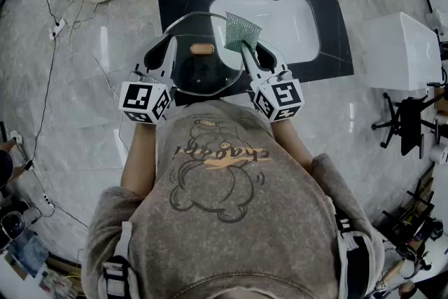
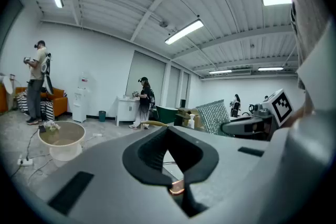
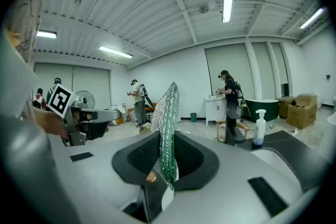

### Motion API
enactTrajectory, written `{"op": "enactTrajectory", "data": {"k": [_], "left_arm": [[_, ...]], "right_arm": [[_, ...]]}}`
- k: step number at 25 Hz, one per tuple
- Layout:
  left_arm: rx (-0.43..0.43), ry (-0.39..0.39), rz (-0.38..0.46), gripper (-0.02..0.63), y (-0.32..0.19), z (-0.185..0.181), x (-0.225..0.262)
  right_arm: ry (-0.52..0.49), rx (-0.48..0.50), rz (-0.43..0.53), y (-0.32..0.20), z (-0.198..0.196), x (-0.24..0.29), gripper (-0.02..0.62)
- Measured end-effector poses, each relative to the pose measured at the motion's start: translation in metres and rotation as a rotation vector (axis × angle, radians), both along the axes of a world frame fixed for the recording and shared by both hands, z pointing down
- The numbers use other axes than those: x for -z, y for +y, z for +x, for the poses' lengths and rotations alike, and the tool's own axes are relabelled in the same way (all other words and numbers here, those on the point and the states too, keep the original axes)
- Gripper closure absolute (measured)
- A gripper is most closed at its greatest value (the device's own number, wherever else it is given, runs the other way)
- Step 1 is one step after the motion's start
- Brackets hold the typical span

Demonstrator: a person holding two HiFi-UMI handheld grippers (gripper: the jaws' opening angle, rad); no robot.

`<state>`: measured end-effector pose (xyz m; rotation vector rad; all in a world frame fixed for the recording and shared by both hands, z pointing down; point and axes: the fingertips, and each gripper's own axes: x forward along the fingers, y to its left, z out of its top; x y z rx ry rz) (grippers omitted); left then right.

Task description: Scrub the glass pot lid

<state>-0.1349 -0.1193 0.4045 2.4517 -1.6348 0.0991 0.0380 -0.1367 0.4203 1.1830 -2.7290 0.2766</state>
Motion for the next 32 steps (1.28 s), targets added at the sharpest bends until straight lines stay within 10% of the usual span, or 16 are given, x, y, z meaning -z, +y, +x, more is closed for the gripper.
{"op": "enactTrajectory", "data": {"k": [32], "left_arm": [[0.116, -0.009, 0.006, 0.597, 0.015, -0.027, -0.029]], "right_arm": [[-0.017, 0.001, -0.042, 0.005, -0.019, -0.029, 0.512]]}}
